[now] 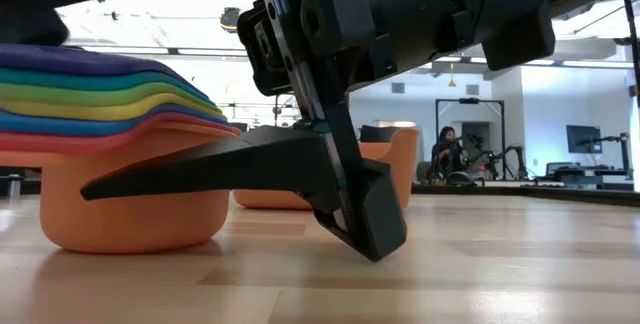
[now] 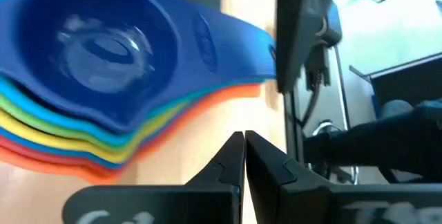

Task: Nest measuring cups in basket
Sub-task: Put the colored measuring cups into the orange bin

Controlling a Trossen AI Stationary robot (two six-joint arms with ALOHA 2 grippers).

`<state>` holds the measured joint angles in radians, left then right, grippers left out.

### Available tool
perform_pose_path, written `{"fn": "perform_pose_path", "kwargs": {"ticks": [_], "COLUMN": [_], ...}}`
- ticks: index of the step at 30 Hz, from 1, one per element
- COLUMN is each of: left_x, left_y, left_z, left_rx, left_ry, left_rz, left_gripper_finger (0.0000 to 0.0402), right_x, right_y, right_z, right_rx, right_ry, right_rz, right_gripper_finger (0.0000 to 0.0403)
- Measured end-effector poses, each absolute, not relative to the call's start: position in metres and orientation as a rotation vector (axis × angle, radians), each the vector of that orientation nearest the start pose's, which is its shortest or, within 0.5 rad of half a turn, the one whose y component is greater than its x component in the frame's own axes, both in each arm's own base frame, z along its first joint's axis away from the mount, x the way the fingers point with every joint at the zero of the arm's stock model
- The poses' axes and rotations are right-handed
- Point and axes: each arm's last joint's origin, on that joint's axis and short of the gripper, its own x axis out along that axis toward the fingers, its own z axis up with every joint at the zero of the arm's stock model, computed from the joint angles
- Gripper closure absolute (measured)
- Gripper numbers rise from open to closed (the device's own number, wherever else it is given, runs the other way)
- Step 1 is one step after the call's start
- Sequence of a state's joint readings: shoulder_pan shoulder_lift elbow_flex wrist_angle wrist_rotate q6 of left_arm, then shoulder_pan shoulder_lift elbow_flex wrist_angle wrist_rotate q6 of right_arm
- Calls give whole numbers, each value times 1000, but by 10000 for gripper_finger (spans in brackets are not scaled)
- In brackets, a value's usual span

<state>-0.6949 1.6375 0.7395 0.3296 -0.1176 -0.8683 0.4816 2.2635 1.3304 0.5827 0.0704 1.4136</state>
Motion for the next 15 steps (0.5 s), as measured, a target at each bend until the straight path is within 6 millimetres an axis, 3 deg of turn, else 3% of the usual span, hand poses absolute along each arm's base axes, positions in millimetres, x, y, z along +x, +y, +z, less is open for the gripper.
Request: {"fn": "perform_pose_path", "kwargs": {"ticks": [15], "left_x": [251], "left_y": [-192], "left_z": [157], "left_rx": [-532], "left_ry": [695], "left_rz": [-183], "left_gripper_finger": [402], "right_x": [420], "right_y": [218], "right_z": [112], "right_rx": [1283], "right_ry": [575], "right_rz": [109], "right_gripper_finger": [112]}}
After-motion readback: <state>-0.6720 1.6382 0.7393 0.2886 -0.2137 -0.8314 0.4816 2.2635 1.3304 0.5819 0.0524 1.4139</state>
